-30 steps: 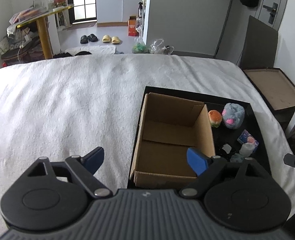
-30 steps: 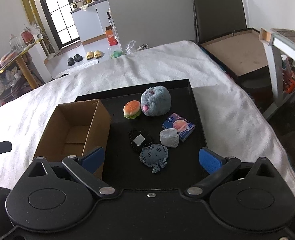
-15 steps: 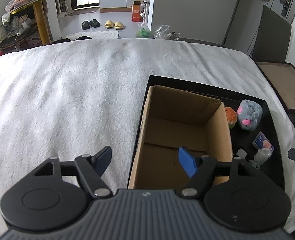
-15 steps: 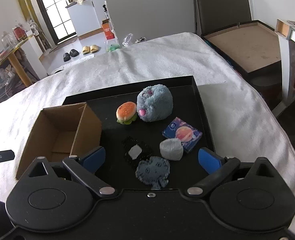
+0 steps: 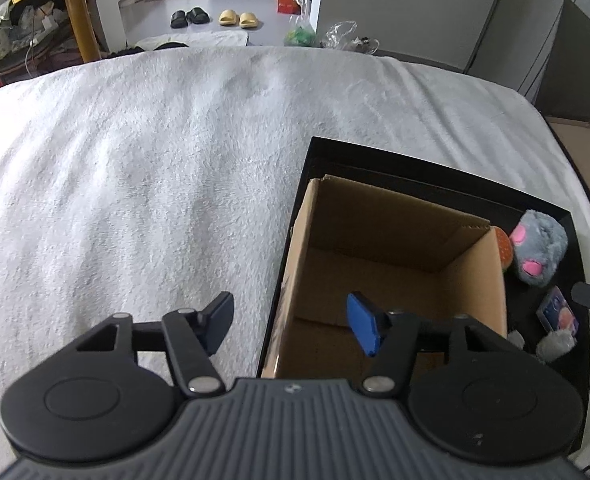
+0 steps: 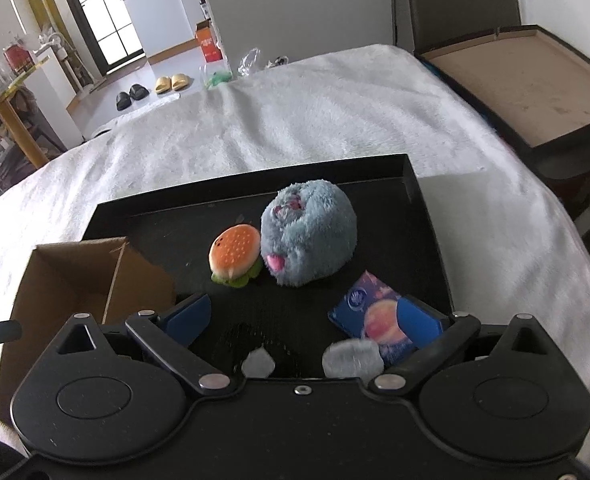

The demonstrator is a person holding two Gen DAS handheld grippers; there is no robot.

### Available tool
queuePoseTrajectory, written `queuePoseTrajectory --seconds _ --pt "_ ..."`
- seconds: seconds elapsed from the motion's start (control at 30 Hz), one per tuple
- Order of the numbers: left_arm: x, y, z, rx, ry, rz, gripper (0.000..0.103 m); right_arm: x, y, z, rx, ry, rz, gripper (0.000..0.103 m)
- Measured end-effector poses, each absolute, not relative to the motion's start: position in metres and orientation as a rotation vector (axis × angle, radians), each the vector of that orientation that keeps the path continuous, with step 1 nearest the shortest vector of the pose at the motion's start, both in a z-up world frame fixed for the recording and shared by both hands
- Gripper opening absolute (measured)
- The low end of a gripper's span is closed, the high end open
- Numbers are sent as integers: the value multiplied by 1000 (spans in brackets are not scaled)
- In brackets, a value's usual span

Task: Organize soft objects
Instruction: 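Move the right tool to the grey plush ball and close on it, then lift the grey plush ball with the right tool and lower it into the box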

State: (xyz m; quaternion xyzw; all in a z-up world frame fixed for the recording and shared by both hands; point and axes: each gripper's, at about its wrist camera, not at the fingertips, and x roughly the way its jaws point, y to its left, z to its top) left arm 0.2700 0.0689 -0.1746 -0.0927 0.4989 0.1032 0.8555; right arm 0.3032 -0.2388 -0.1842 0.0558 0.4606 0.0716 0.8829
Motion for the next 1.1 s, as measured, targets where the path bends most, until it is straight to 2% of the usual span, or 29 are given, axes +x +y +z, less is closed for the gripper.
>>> queuePoseTrajectory --seconds 0.23,0.5,0.6,0.9,1.0,1.03,1.07,1.1 --pt "293 72 -193 -207 1093 262 49 337 -235 -206 119 996 161 100" --pt "309 79 -206 -245 1125 304 22 366 -229 -226 121 1020 170 100" --pt "312 80 -208 -263 1132 302 16 374 -226 -231 109 1021 168 100" --pt "316 76 -209 -260 1161 291 14 387 -216 -242 82 1030 159 99" --pt "313 74 -210 -246 1181 284 16 387 -216 -245 76 1040 140 84" --pt "311 74 -210 -246 1183 282 16 387 -218 -245 82 1046 131 74" --pt "309 74 -210 -251 1188 281 17 386 -220 -245 85 1047 120 68" --pt "307 75 -210 -255 1193 282 17 385 -223 -245 94 1046 119 66"
